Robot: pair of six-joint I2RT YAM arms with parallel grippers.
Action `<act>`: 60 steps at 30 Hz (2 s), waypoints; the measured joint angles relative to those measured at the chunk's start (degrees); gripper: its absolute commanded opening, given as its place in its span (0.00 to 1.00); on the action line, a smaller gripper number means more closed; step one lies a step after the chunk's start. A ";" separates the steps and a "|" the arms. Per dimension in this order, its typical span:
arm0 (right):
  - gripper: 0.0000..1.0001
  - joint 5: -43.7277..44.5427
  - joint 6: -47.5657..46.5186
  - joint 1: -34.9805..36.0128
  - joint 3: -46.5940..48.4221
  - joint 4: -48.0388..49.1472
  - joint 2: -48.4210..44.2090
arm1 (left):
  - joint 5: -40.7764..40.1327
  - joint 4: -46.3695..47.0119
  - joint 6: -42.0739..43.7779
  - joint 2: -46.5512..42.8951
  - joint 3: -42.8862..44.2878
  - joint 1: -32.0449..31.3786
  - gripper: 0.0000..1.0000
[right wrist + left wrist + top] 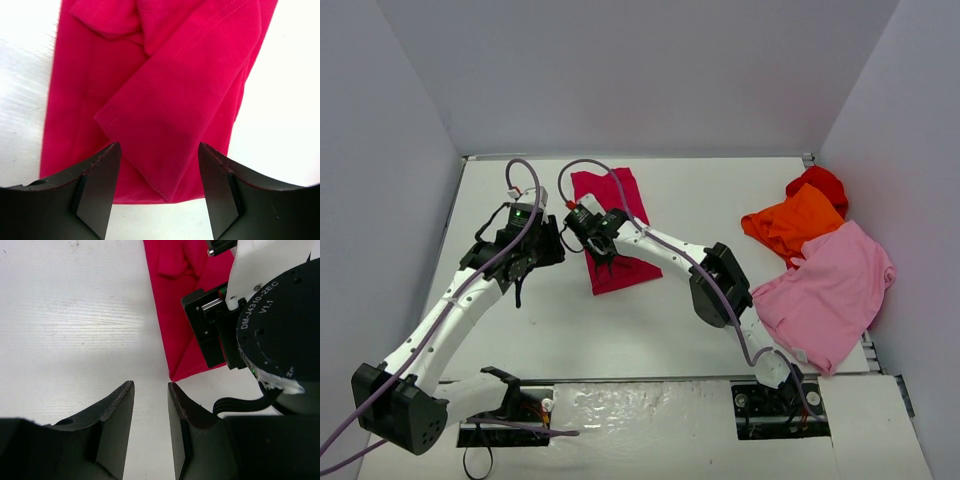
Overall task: Fold and stack the t-shirts
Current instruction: Fold the folded rectangular tshirt in 1/3 of the way
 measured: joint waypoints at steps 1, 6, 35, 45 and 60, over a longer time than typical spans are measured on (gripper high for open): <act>0.59 -0.28 0.06 0.13 0.23 0.01 0.01 | -0.02 0.01 0.01 0.06 -0.01 0.00 0.31; 0.59 -1.88 0.13 0.56 1.31 0.27 1.01 | -0.26 -0.07 0.02 0.09 -0.09 0.00 0.31; 0.40 -3.57 -1.20 0.55 1.75 1.52 5.34 | -0.18 0.41 0.00 3.34 -0.09 0.31 0.30; 0.47 -3.84 -1.37 0.57 1.80 1.52 4.61 | 0.20 1.18 0.00 3.56 -0.09 0.31 0.30; 0.39 -5.70 -1.40 0.50 5.93 1.45 5.06 | -0.04 2.05 0.00 3.87 -0.09 0.61 0.30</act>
